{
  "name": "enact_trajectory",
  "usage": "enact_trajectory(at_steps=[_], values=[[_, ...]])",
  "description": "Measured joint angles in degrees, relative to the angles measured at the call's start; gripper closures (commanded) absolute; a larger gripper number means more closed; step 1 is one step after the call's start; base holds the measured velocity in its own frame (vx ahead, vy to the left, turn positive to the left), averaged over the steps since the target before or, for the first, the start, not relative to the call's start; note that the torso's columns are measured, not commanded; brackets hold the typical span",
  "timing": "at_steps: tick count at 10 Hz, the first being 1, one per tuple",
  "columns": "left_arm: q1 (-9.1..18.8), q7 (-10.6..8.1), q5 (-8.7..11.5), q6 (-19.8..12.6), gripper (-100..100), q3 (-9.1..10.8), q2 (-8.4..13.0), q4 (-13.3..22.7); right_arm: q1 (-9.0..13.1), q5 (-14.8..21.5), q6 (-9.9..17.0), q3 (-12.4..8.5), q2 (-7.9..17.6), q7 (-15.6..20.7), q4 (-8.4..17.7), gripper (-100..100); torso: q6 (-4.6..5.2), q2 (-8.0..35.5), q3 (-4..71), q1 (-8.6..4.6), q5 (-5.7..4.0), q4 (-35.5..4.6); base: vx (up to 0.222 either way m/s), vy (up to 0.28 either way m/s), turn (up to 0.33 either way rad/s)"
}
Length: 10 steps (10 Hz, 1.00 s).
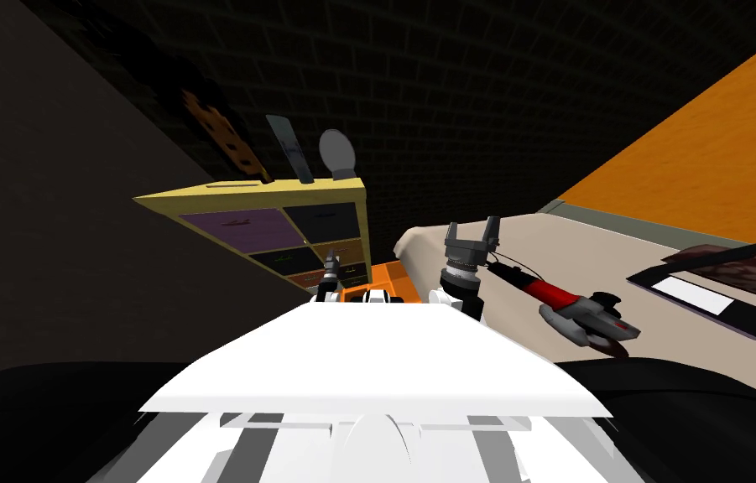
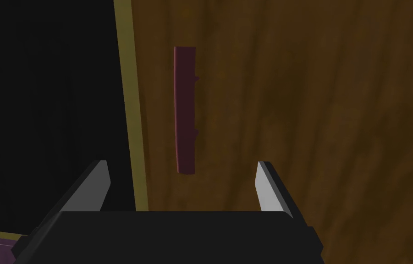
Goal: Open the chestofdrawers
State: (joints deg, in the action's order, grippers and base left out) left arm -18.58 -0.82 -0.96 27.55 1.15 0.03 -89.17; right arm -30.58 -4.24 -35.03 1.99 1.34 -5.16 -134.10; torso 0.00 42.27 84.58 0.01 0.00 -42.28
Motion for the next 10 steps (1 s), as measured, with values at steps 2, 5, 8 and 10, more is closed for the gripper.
enact_trajectory(at_steps=[2,5,8,10], values=[[0.14,-0.06,0.04,0.0,-100,0.07,-1.1,0.11,0.0,0.0,0.0,0.0,0.0,0.0,0.0,0,0.0,0.01,-0.01,0.0,0.0,0.0,0.024,0.0,-0.008],[0.2,-0.02,0.04,-1.89,100,0.18,-1.16,-1.74,-0.01,0.0,0.0,0.0,0.0,0.0,0.0,0,0.0,0.0,0.02,0.0,0.01,0.02,0.036,0.007,0.001],[-0.17,-0.34,0.1,-1.13,100,-0.12,-1.16,-1.61,0.02,0.0,0.0,0.0,-0.01,0.0,0.0,0,-0.04,0.33,-0.2,-0.25,-0.09,-0.05,-0.11,-0.028,0.004],[-1.07,-0.35,-0.02,-1.87,100,-0.36,-1.05,-2.86,0.02,0.0,0.01,0.01,-0.01,0.0,0.01,0,0.0,0.33,-0.19,-0.23,-0.12,-0.18,-0.186,-0.069,0.015]])
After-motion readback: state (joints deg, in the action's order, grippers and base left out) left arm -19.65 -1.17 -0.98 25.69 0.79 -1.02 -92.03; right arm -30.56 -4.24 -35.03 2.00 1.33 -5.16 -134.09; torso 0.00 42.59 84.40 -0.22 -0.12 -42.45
